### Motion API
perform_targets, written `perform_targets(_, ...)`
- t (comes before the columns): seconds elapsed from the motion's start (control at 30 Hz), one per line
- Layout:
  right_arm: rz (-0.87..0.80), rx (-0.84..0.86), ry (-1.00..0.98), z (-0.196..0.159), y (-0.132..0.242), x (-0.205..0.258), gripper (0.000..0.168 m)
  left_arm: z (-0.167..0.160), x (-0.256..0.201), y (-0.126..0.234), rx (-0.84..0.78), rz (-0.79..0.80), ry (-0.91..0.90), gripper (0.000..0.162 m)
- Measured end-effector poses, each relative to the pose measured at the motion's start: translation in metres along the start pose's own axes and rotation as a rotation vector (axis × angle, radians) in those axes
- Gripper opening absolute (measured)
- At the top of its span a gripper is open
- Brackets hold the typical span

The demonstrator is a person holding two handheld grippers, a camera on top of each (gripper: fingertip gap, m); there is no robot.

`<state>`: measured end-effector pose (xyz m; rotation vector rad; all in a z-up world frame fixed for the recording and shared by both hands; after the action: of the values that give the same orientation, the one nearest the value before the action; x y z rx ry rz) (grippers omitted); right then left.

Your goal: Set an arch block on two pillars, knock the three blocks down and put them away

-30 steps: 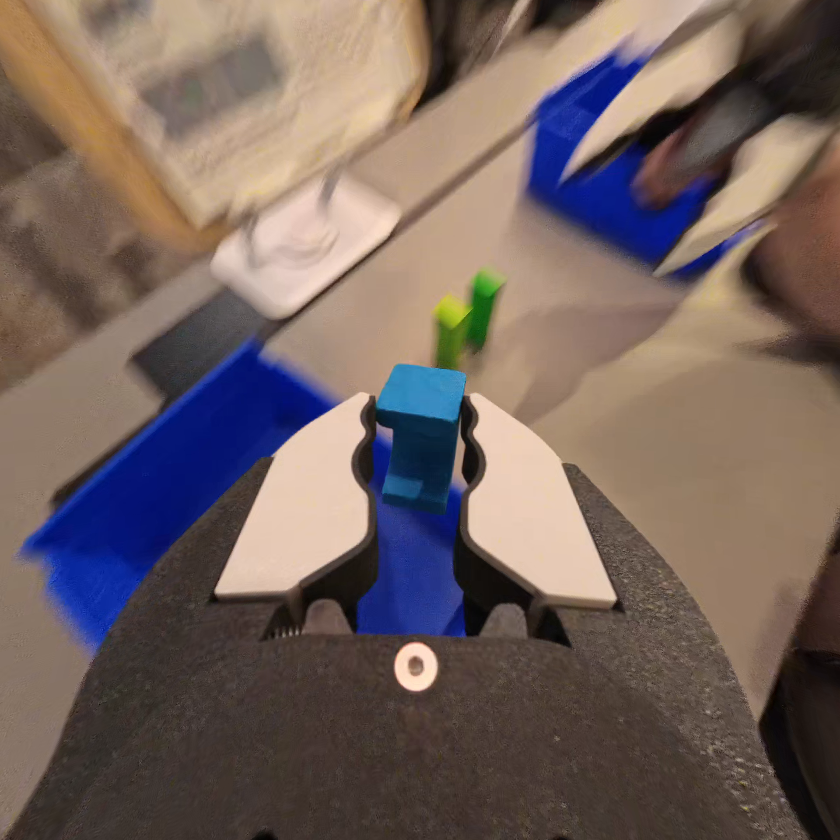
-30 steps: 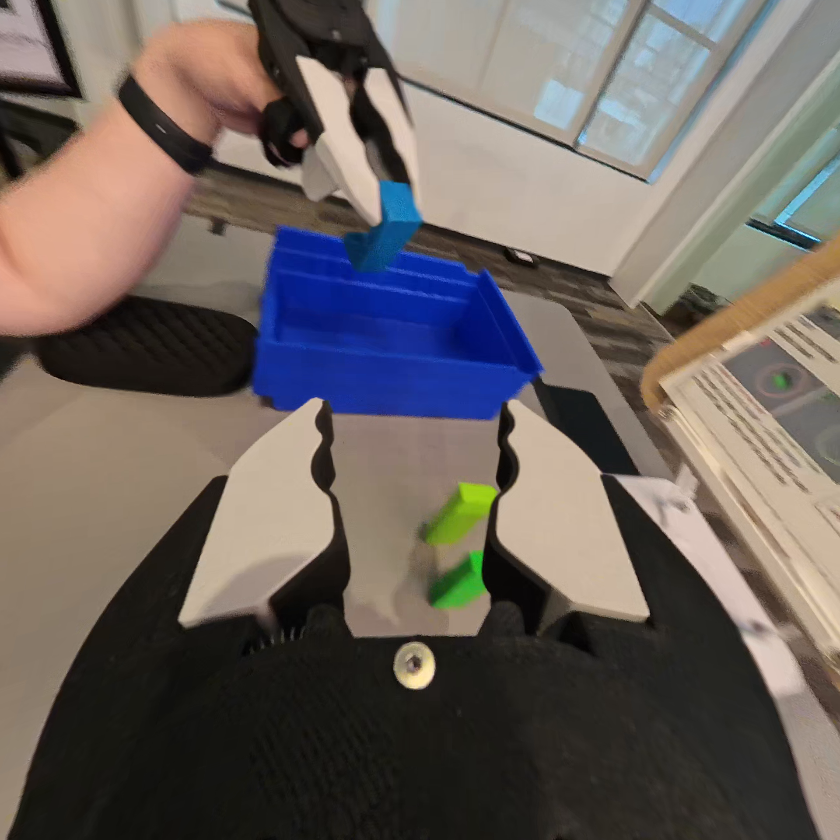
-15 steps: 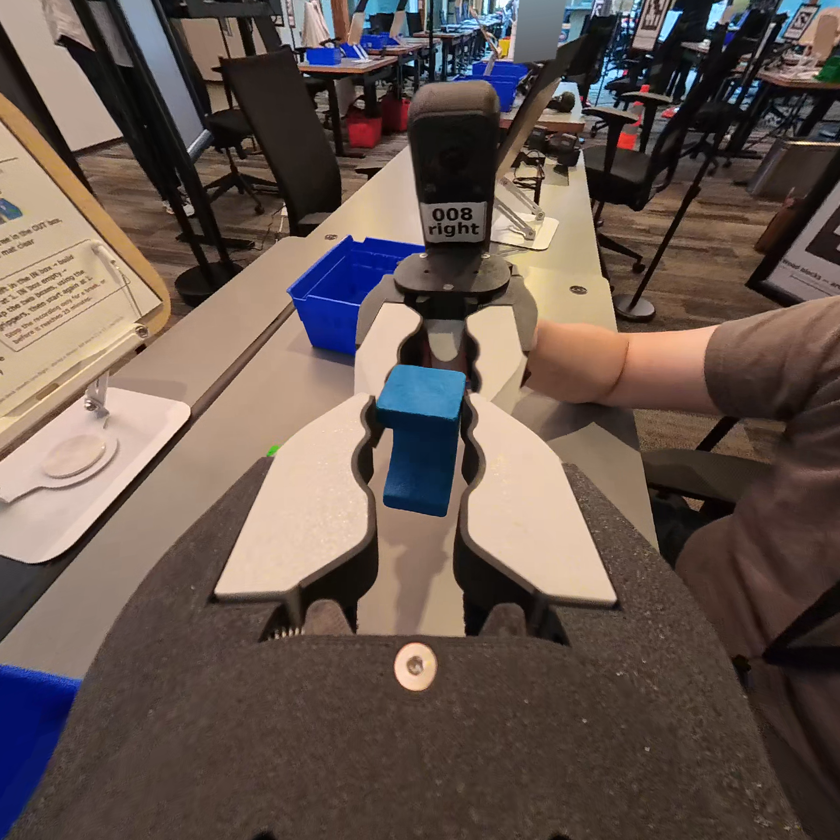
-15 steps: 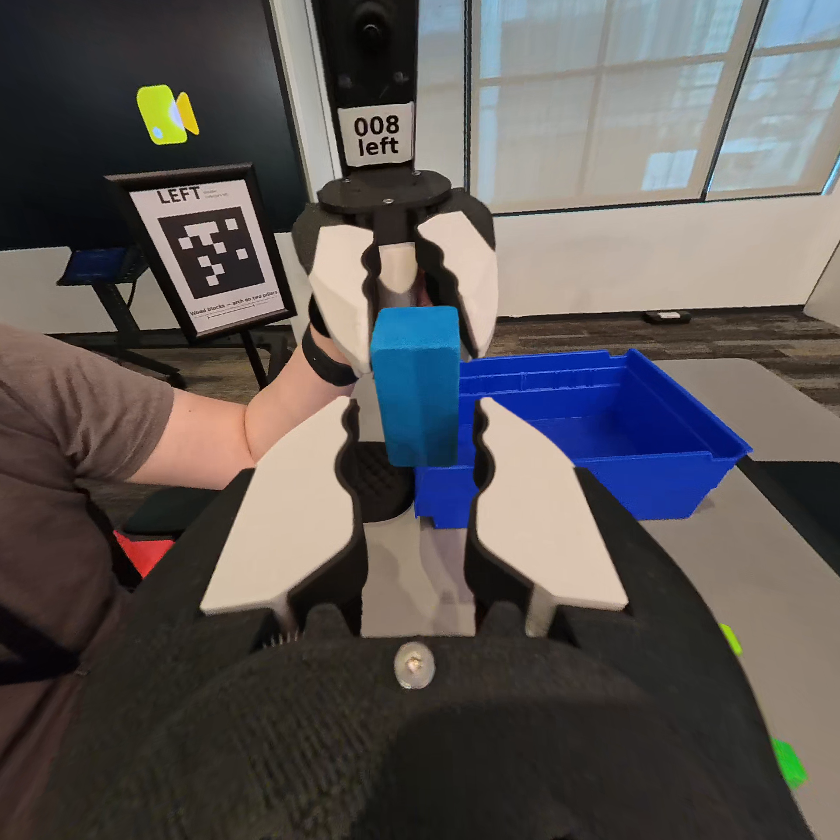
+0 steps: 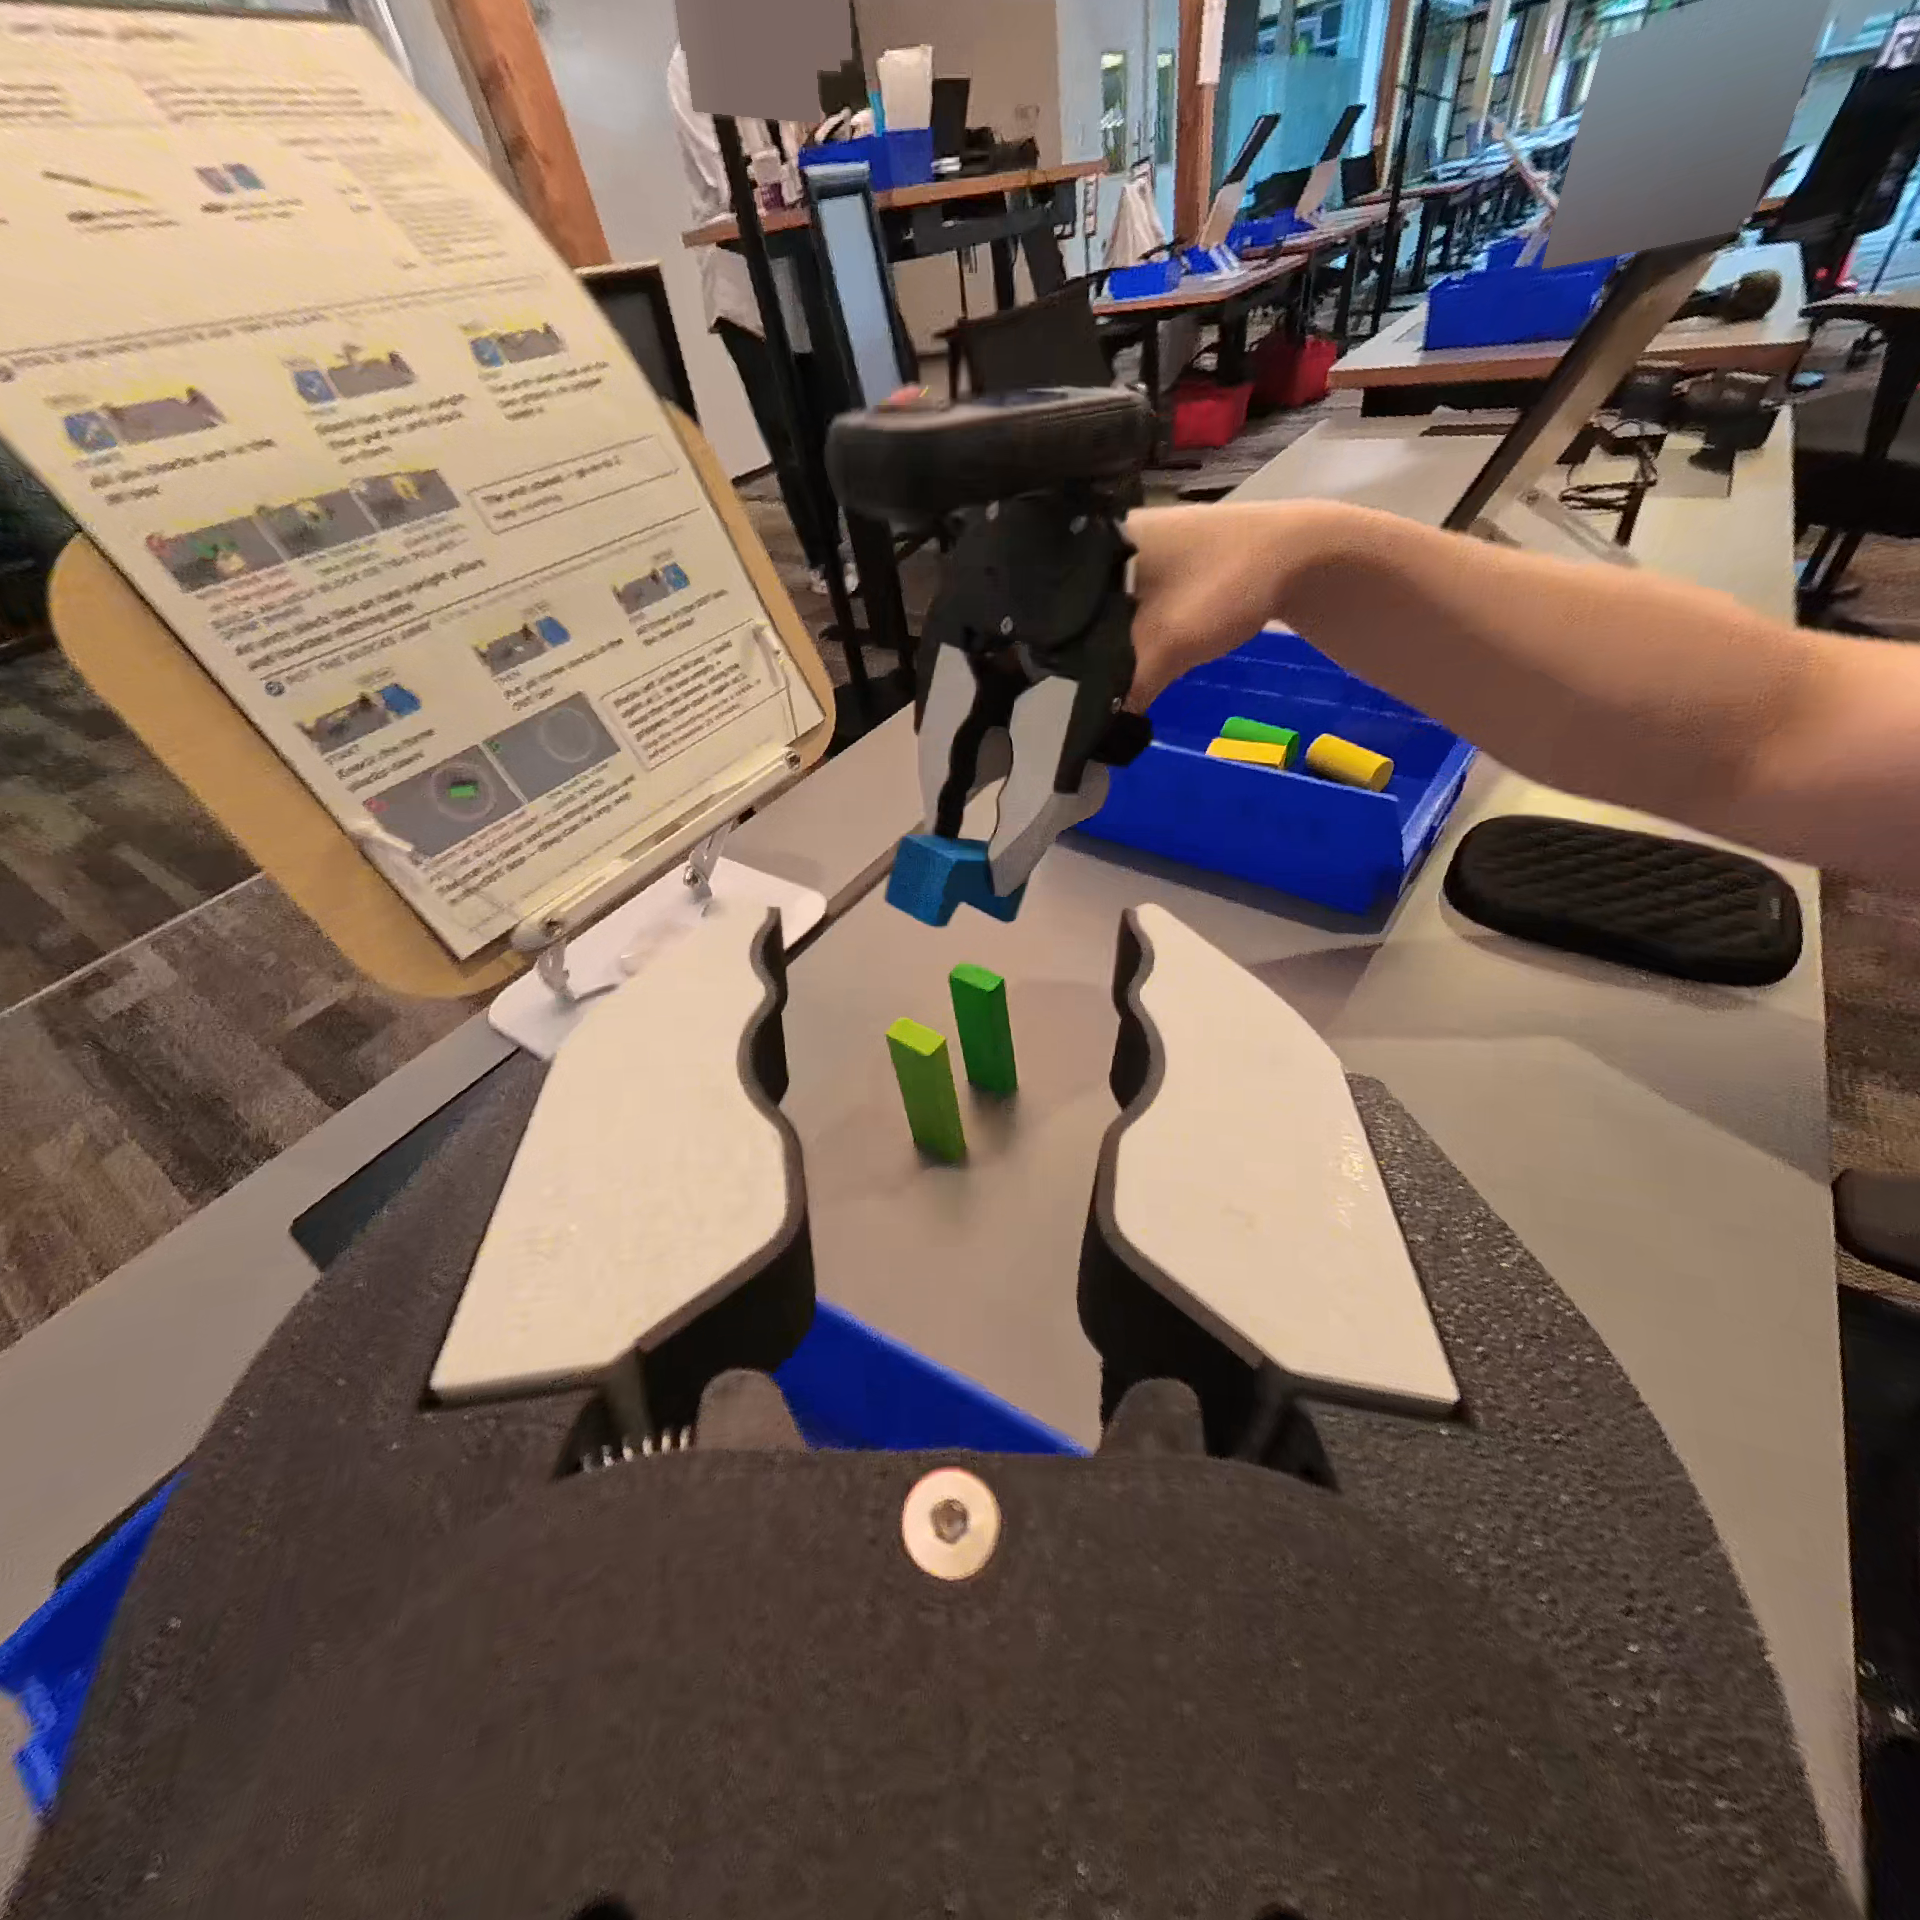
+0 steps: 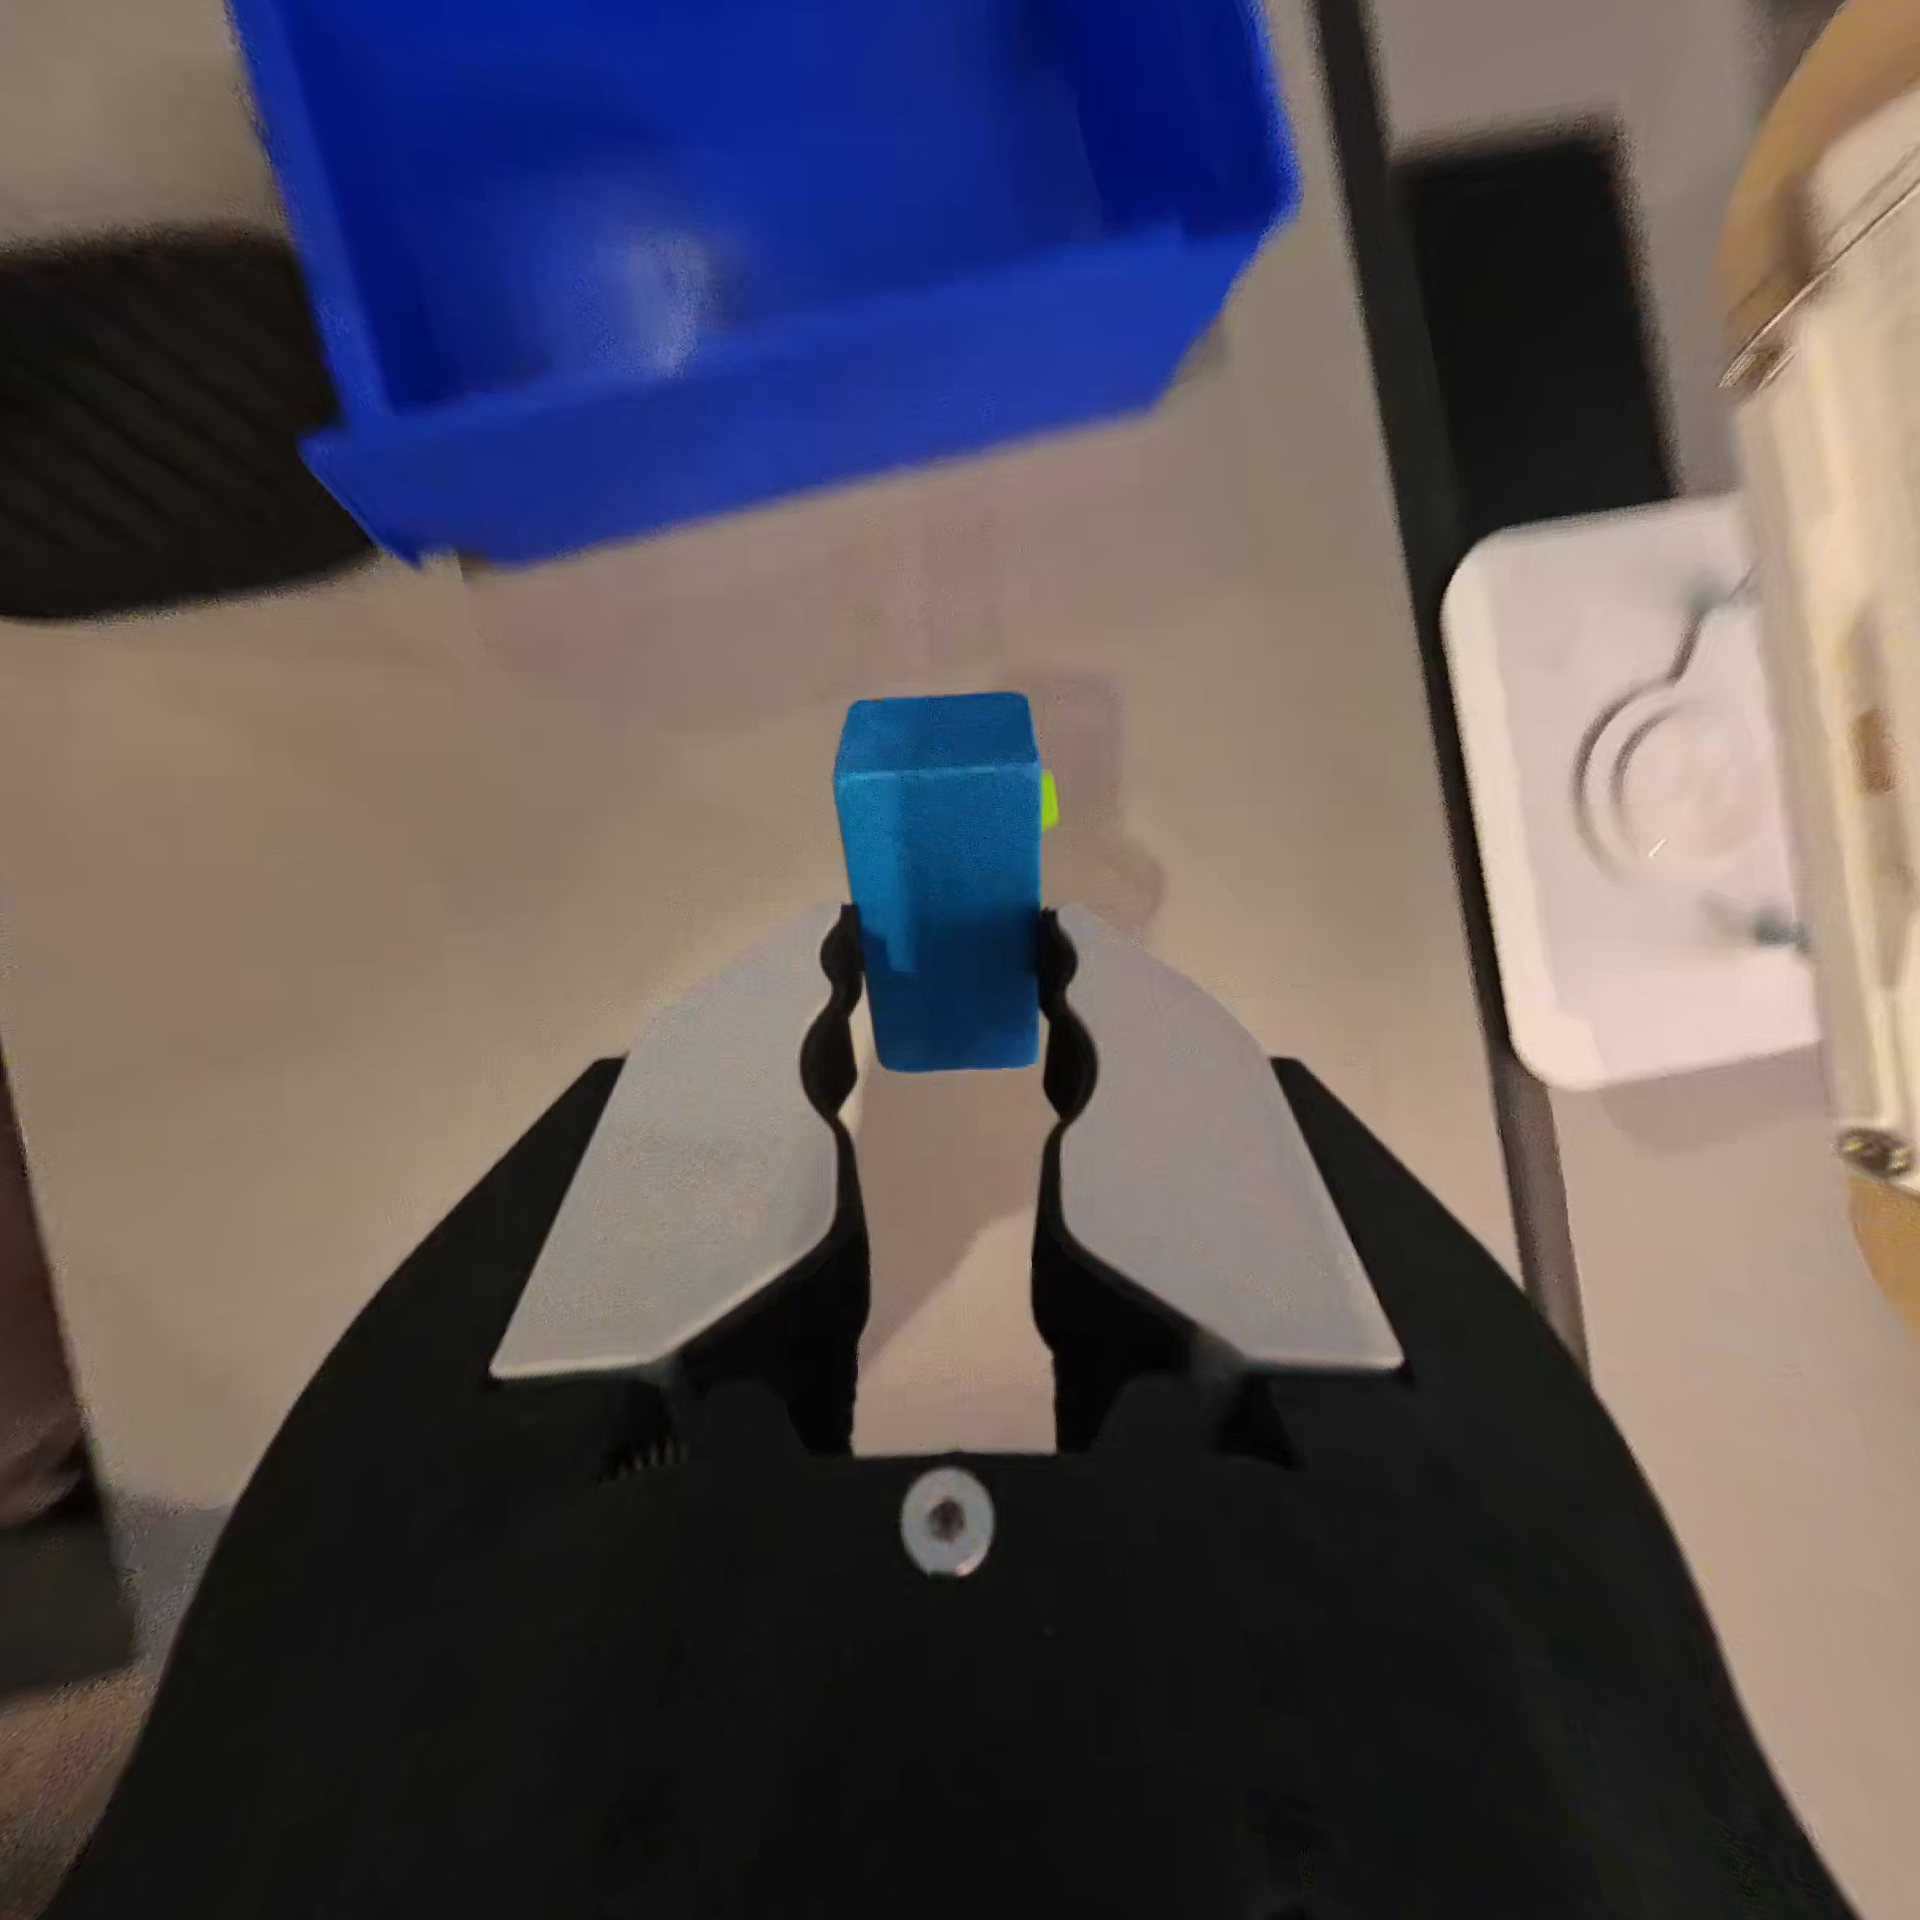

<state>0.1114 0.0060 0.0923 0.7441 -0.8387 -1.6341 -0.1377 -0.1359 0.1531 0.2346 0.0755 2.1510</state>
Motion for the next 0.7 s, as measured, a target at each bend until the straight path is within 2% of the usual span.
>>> perform_targets(0.1,0.022,0.257,0.0,0.001,-0.026,-0.011,0.034,-0.003,0.006,0.005,0.023,0.04,-0.001,0.061)
perform_targets(0.17,-0.003,0.347,0.055,0.0,-0.037,-0.014,0.034,-0.003,0.007,0.007,0.02,0.041,0.008,0.061)
perform_targets(0.7,0.008,0.471,0.14,0.006,-0.069,-0.019,0.034,-0.013,0.003,-0.009,0.134,-0.011,-0.042,0.06)
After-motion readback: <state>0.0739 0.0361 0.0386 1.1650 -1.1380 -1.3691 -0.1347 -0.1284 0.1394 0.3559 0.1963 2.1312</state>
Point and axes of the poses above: each gripper's, where its closed fingertips meet, y back along the fingers, z out of its top, x = y × z across the jaws, the point moved 9 cm from there along y, back along the fingers, and after that the axes turned 1 degree about -x, right-handed, at the moved point
